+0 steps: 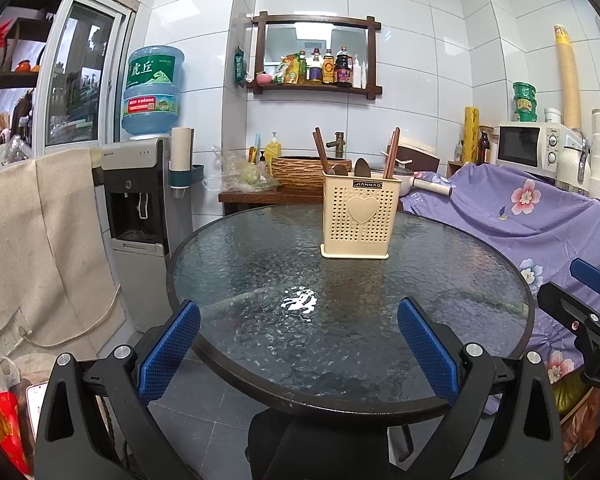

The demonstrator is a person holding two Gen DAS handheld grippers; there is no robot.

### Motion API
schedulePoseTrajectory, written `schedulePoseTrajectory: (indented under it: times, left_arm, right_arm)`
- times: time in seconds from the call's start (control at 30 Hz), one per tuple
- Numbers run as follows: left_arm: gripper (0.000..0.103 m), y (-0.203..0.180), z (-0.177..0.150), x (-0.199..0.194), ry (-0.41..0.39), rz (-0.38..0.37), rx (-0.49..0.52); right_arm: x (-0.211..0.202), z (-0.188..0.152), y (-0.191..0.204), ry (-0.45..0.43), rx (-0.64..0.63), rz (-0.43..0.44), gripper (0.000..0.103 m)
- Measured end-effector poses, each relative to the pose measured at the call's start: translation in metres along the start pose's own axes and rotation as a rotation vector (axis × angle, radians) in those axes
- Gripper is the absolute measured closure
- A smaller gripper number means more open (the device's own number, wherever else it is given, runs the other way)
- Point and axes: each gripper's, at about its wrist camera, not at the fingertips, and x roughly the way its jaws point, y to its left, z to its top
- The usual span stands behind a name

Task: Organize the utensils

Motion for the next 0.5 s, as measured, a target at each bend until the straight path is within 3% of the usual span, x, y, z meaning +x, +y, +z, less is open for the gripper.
schedulePoseTrajectory:
  times: [0.5]
  left_arm:
    - [0.006, -0.0047, 0.0003, -0.0014, 0.0, 0.006, 0.011]
  right_arm:
    - [0.001, -0.0005, -0.0002, 0.003, -0.001, 0.001, 0.006]
